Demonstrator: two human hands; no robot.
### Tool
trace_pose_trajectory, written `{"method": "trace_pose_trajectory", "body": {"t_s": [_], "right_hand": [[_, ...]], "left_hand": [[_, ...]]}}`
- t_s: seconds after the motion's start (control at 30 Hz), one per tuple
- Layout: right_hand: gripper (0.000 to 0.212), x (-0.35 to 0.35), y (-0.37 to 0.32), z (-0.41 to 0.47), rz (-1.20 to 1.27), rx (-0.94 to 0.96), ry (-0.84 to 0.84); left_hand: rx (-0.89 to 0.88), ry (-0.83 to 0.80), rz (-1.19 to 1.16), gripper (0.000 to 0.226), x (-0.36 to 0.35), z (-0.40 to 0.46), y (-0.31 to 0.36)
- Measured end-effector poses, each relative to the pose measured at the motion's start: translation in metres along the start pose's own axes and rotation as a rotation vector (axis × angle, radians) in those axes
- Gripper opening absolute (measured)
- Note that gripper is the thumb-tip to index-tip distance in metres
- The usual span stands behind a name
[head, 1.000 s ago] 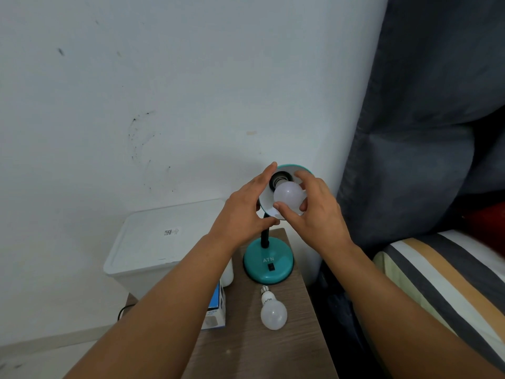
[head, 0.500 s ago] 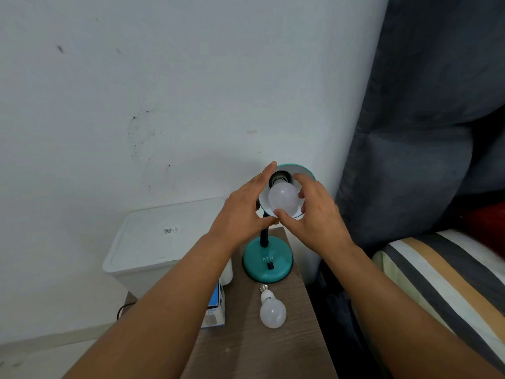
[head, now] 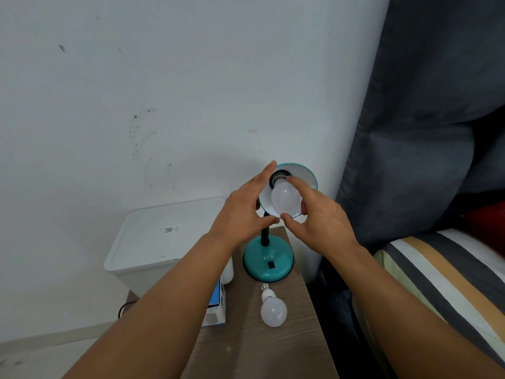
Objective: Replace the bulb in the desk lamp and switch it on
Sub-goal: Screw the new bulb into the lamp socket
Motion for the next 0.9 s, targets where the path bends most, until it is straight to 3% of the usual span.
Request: {"method": "trace_pose_trajectory", "body": {"t_s": [0.1, 0.17, 0.33, 0.5, 0.6, 0.73, 0.9], "right_hand": [[0.064, 0.0, 0.003, 0.002, -0.02, -0.099, 0.004], [0.071, 0.001, 0.006, 0.004, -0.012, -0.189, -0.011], [0.069, 0.002, 0.0, 0.0, -0.042, -0.094, 0.009], [0.069, 0.001, 0.006, -0.001, -0.045, -0.212, 0.018], [0.076, 0.0, 0.004, -0.003, -0.07, -0.149, 0.109], [0.062, 0.0, 0.003, -0.004, -0.212, -0.015, 0.288], [0.064, -0.009, 0.01, 0.001, -0.012, -0.075, 0.148]], "left_hand": [[-0.001, -0.003, 0.006, 0.107, 0.0, 0.0, 0.0], [-0.002, 0.0, 0.009, 0.106, 0.0, -0.001, 0.0], [0.003, -0.004, 0.009, 0.107, 0.0, -0.001, -0.001], [0.004, 0.0, -0.003, 0.105, 0.0, -0.002, 0.0], [0.01, -0.002, -0.003, 0.106, 0.0, -0.002, 0.0], [0.0, -0.002, -0.003, 0.106, -0.001, -0.001, -0.002], [-0.001, -0.001, -0.003, 0.106, -0.001, -0.001, -0.002]]}}
Point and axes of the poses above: each hand's wrist, its own z-axis towards the middle knuckle, its own x-axis out of the back of the hand, y = z × x, the point moved 4 cm from there along z, towards the middle knuckle
